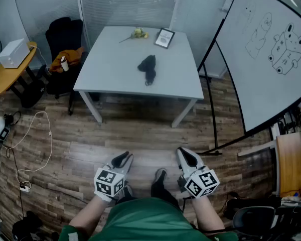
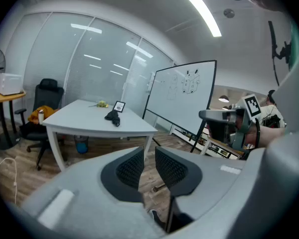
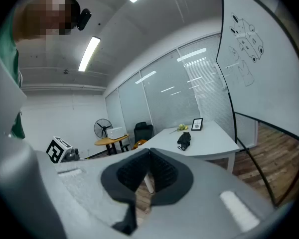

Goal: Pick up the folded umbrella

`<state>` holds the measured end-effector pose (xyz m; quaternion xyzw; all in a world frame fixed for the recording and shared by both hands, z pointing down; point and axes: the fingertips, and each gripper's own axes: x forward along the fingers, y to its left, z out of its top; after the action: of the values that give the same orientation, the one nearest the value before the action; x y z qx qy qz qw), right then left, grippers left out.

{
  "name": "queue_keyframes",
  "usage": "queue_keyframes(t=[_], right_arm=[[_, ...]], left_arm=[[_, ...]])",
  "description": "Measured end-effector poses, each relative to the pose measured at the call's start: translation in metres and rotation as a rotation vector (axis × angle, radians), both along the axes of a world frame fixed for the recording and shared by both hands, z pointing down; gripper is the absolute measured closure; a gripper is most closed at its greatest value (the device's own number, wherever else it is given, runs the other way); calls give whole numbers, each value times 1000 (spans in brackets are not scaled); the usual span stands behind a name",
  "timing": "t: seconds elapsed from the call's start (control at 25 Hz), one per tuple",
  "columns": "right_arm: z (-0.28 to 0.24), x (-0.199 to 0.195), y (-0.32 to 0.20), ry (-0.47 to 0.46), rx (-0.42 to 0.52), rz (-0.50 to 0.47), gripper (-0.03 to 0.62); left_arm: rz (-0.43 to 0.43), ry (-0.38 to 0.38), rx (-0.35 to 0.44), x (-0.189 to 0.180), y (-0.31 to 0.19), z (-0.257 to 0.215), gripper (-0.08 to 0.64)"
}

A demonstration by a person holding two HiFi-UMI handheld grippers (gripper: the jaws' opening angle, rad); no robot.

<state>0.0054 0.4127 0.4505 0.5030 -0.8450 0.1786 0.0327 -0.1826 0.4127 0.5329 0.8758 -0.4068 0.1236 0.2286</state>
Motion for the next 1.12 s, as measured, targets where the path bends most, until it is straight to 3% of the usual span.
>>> queue_keyframes(t=[0.2,0.44,0.6,0.76,1.0,1.12], right_arm=[[10,-31,5,17,31,41,588],[-8,-53,22,13,78,45,588],[-28,-53,22,-8,135,83,589],[-24,-52,20,-11,126,102,589],[-33,-15,-11,39,204,191,589],[-30,-4,-38,43,229,183,589]], left_arm=[[-44,31,-1,-57,1,20,480],[-63,52,73,-85,12,-10,480],[-38,51,123,-87,9,-27,480],[-43,52,150,-91,-3,-36,480],[-53,49,152,-77,-29,-40,480],[-67,34,149,-69,-49,-36,480]])
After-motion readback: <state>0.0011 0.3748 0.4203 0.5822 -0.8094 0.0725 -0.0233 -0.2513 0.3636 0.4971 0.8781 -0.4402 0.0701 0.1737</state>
